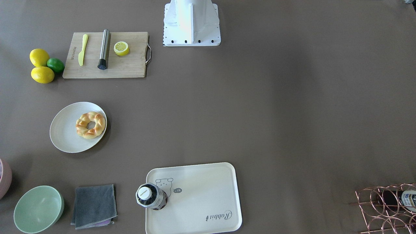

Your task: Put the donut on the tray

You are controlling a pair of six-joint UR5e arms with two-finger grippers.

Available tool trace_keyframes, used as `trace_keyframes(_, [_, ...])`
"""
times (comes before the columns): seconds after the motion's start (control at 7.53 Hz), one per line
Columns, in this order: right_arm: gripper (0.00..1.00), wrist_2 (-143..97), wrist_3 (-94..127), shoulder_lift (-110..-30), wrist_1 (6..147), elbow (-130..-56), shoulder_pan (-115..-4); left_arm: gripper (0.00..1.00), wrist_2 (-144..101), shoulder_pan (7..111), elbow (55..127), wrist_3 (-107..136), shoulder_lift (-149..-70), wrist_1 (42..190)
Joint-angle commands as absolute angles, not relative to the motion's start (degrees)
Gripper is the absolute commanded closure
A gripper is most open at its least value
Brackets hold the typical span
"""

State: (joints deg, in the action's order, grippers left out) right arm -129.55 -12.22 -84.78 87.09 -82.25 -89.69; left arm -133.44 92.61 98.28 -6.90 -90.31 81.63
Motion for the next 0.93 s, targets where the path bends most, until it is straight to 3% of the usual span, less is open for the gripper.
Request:
trace_keyframes(0.0, [0.00,-129.5,-12.1,-85.0,87.1,-82.1,-89.6,0.01,-133.9,93.0,98.0,-4.7,-89.8,88.5])
trace_keyframes(0.8, [0.00,-135.3,-12.0,-84.3,86.3,-87.1,-89.6,0.01,-133.9,92.9,101.9,1.7,-91.1,95.3])
